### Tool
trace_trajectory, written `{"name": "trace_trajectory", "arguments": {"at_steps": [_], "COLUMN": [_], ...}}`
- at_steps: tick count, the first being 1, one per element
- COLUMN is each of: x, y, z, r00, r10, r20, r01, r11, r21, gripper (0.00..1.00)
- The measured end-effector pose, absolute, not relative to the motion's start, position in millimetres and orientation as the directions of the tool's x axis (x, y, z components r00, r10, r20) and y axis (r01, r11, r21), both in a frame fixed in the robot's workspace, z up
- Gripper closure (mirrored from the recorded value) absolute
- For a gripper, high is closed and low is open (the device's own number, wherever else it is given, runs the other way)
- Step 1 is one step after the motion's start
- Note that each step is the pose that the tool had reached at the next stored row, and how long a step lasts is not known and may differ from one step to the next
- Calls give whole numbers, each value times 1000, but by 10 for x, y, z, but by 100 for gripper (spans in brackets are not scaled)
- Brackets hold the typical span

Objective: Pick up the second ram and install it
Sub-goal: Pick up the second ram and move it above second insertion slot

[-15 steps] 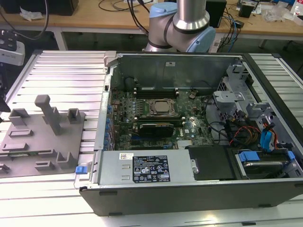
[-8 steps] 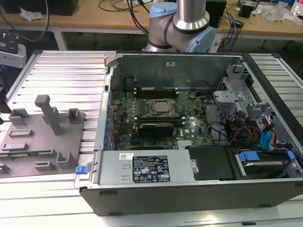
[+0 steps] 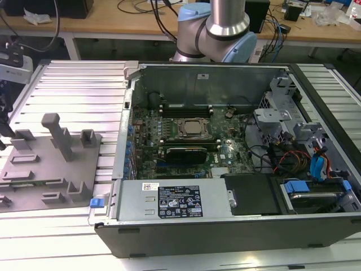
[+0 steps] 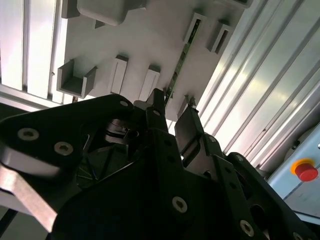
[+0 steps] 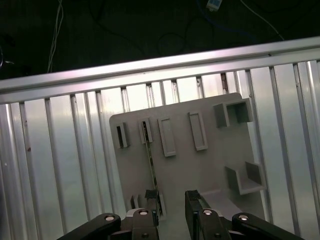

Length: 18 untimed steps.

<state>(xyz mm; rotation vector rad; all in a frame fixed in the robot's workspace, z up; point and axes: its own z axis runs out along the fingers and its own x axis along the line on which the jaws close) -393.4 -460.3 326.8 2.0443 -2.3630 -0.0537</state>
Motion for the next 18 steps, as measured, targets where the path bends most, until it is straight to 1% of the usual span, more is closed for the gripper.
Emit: {"name": "trace_trajectory", "arguments": {"at_steps": [18], "x": [-3934], "y": [-4603], "z": [3116], "r00": [-144], "r10": [-990], "r20": [-10], "r01": [-989], "r11": [144], "r21": [37], "gripper": [64]}}
